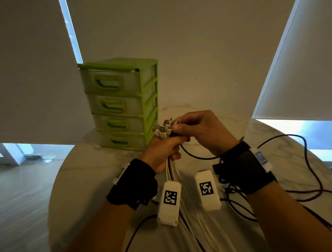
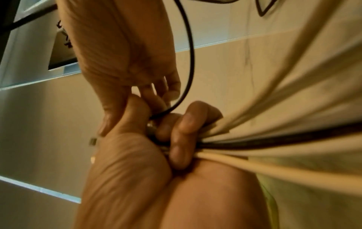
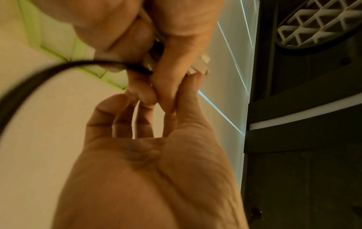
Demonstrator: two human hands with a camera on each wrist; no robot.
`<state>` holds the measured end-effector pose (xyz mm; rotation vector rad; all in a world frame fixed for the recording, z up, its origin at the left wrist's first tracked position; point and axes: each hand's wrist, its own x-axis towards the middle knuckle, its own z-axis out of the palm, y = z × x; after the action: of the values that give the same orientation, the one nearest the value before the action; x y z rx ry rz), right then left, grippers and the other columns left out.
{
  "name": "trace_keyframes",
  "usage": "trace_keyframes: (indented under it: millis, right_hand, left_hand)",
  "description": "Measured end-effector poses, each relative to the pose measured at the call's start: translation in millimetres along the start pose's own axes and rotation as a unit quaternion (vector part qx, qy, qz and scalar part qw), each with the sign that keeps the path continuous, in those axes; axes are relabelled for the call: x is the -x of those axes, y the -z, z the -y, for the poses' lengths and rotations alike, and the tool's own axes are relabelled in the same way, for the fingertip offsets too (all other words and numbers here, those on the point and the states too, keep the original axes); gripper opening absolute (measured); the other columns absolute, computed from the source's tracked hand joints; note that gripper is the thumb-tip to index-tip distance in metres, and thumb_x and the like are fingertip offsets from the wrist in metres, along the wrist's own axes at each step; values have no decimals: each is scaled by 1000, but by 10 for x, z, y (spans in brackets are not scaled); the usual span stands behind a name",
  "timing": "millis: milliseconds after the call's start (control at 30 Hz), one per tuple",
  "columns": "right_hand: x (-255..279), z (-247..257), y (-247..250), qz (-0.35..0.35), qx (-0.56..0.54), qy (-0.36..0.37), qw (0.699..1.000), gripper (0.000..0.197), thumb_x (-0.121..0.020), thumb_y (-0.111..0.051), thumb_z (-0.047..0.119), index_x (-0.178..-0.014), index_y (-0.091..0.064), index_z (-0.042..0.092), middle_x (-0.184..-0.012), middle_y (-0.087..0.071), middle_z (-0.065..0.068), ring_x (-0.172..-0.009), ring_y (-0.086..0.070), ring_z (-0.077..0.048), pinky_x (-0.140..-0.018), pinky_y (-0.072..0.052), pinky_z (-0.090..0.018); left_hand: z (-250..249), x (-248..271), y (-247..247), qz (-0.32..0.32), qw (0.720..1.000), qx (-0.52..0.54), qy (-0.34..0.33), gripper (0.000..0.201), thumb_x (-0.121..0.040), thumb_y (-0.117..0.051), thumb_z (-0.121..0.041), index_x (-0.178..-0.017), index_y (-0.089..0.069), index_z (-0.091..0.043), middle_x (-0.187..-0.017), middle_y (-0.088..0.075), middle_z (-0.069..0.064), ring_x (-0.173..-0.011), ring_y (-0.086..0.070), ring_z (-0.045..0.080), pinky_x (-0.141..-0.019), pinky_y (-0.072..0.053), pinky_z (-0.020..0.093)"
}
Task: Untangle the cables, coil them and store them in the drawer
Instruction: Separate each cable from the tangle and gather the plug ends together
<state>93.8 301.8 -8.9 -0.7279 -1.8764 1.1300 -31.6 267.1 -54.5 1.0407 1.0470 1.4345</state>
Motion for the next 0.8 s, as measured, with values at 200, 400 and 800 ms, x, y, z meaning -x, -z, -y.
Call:
trace_keyframes:
  millis: [200,400,800]
  right_hand:
    - [133,297,541,88,348,-68,931,44,-83,-68,43,-126,-58,35,-99,-68,12,-81,-62,0,-71,-42,-16]
    - [605,-22,1345,136,581,-334,730,53,-78,-62,65,-121,-60,35,-120,-60,7,-105,-56,-15,-96,-47,-34]
    - [588,-383,1111,226,545,-433,682,15,-88,-61,26,-79,-64,15,-52,-62,3,-48,-56,-9,-53,-48,-22]
  left_hand:
    - [-95,-82,94,-25,996,80,1,41,-97,-49,-35,-62,-42,-17,-53,-36,-5,-39,-30,7,-47,-36,24]
    - [-131,-98,149,-15,993,113,-7,56,-97,-45,-46,-46,-39,-21,-59,-51,-3,-58,-54,10,-63,-51,30]
    - [-279,-19,211,60,981,184,14,59,-94,-42,-50,-43,-35,-21,-38,-23,-7,-28,-22,4,-27,-19,11]
